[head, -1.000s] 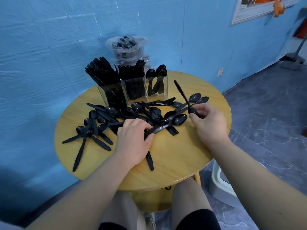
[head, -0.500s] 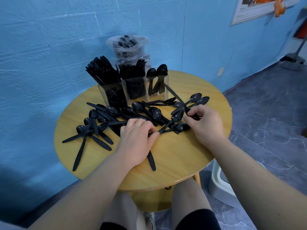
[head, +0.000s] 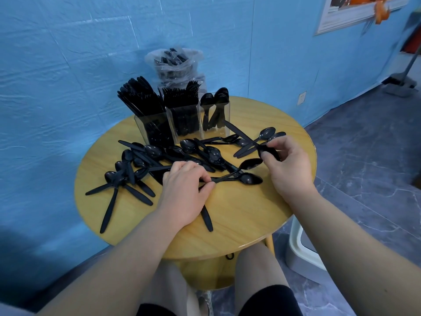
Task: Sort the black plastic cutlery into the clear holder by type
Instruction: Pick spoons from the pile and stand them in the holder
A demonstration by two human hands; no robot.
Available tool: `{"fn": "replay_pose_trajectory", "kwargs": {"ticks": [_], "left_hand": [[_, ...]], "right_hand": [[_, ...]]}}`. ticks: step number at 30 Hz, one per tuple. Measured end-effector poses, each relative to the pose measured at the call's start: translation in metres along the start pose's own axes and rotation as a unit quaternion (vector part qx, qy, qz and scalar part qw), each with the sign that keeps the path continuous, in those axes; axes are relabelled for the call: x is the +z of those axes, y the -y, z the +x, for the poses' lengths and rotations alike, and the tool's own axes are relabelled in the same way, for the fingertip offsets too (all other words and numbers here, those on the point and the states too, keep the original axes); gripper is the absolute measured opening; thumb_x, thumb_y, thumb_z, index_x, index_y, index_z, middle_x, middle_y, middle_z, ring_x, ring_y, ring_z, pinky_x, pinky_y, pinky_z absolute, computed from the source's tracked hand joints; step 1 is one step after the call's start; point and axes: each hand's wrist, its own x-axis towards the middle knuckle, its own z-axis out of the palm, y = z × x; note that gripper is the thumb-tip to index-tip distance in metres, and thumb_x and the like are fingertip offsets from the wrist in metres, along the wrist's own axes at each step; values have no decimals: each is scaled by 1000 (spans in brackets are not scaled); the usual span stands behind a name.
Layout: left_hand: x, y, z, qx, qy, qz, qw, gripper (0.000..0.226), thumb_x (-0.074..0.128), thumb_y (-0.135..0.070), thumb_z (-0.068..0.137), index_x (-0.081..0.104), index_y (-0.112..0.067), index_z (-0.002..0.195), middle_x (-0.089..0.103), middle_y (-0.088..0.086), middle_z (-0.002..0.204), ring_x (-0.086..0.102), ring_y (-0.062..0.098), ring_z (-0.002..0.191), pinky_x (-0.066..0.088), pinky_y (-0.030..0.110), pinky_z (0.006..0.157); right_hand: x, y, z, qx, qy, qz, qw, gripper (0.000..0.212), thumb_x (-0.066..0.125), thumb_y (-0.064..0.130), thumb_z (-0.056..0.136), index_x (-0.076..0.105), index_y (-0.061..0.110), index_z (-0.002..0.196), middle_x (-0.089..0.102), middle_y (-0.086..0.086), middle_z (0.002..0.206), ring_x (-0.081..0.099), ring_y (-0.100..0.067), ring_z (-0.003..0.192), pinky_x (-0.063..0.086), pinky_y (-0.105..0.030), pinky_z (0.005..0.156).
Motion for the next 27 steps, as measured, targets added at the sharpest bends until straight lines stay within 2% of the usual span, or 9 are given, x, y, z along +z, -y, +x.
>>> {"fn": "replay_pose_trajectory", "kwargs": {"ticks": [3,5,9,13,18,21,23,25,27], "left_hand": [[-2,0,-2,-10,-61,-21,998,6,59,-35,90,60,-30,88,56,-18,93,42,10,108,34,33,93],[-5,1,-4,-28,-104,-47,993,5,59,-30,91,62,-26,90,52,-20,83,46,9,98,40,30,83],[-6,3,-5,-20,-120,-95,988,11,56,-22,94,65,-24,101,58,-15,87,54,5,82,39,14,67],[-5,4,-7,33,-90,-122,988,11,55,-15,94,65,-18,100,56,-12,86,53,3,78,40,11,68],[-6,-1,-9,72,-70,-128,987,19,54,-10,94,64,-19,108,52,-17,89,50,-7,81,39,7,72],[-7,-3,-10,68,-54,-119,989,23,52,-10,95,62,-19,113,53,-15,95,49,-2,82,37,5,74],[-8,-3,-10,69,-46,-112,990,25,51,-10,95,61,-19,116,53,-14,100,48,-1,88,35,6,78],[-8,-4,-10,70,-41,-104,991,25,49,-9,95,59,-18,117,52,-14,101,46,-1,90,34,8,81],[-8,-3,-9,68,-38,-101,992,25,48,-8,96,59,-18,116,51,-14,100,45,-1,89,33,6,79]], "right_hand": [[-3,0,-1,9,-19,62,998,16,65,8,87,61,18,99,64,10,88,61,-4,84,48,-8,75],[-6,0,-2,4,-15,72,997,12,66,8,86,67,17,94,69,6,87,64,-8,84,51,-16,78],[-12,5,-7,-14,38,76,996,15,66,8,86,70,23,87,68,13,89,60,6,83,44,-4,73],[-13,6,-6,-9,85,85,993,20,64,5,87,68,24,85,65,12,106,59,5,101,45,-9,85],[-10,5,-5,-33,102,43,993,22,61,5,89,65,26,88,69,5,94,65,-7,89,54,-24,85],[-6,7,-4,-51,77,8,996,18,63,9,88,57,24,96,71,4,95,65,-7,90,52,-23,82],[-4,7,-3,-56,74,-4,996,27,65,13,88,53,25,108,71,6,92,65,-10,89,51,-25,81],[-2,8,-4,-67,85,-33,994,35,64,15,89,53,26,120,69,8,93,63,-8,90,49,-21,81],[-1,7,-3,-87,83,-72,990,25,64,16,89,61,23,113,67,8,94,61,-4,88,48,-16,80]]}}
